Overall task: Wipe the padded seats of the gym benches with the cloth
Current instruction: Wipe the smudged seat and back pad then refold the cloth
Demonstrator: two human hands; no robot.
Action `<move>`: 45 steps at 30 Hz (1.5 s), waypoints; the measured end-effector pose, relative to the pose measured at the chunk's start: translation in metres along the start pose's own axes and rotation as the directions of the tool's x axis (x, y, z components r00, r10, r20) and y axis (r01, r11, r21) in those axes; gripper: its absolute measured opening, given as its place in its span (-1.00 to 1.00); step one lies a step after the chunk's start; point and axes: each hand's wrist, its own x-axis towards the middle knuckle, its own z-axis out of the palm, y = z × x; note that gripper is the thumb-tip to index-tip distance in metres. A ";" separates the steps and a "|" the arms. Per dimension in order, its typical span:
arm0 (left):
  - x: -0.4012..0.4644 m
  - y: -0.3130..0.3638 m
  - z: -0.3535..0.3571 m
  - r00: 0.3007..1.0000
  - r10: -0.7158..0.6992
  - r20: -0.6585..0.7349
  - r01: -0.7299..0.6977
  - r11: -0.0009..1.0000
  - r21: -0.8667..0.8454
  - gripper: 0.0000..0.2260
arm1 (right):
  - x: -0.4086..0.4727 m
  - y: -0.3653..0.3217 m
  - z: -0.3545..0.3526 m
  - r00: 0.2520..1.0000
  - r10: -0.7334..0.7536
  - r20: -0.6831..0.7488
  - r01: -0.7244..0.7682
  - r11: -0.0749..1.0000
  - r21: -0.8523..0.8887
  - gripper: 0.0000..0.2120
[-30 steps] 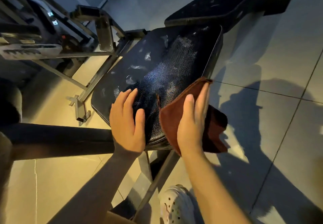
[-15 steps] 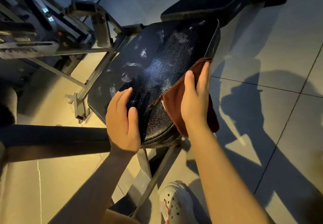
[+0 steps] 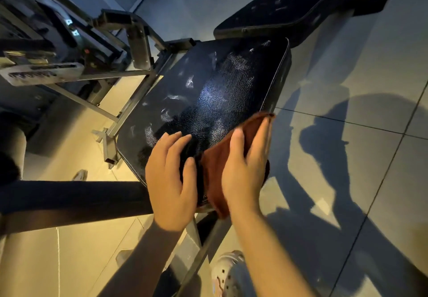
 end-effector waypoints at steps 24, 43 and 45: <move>-0.003 0.002 0.005 0.998 0.042 -0.039 -0.036 0.987 0.156 -0.61 | 0.126 -0.009 0.000 0.992 0.090 0.092 -0.091 0.996 0.009 -0.17; -0.006 0.001 0.003 1.000 0.023 -0.021 -0.020 0.989 0.147 -0.61 | 0.148 -0.025 -0.003 0.988 -0.006 0.156 0.025 0.992 -0.122 -0.15; -0.007 0.000 0.003 1.000 0.017 -0.021 -0.014 0.991 0.130 -0.62 | 0.176 -0.028 -0.003 0.986 0.016 0.165 0.004 0.993 -0.116 -0.12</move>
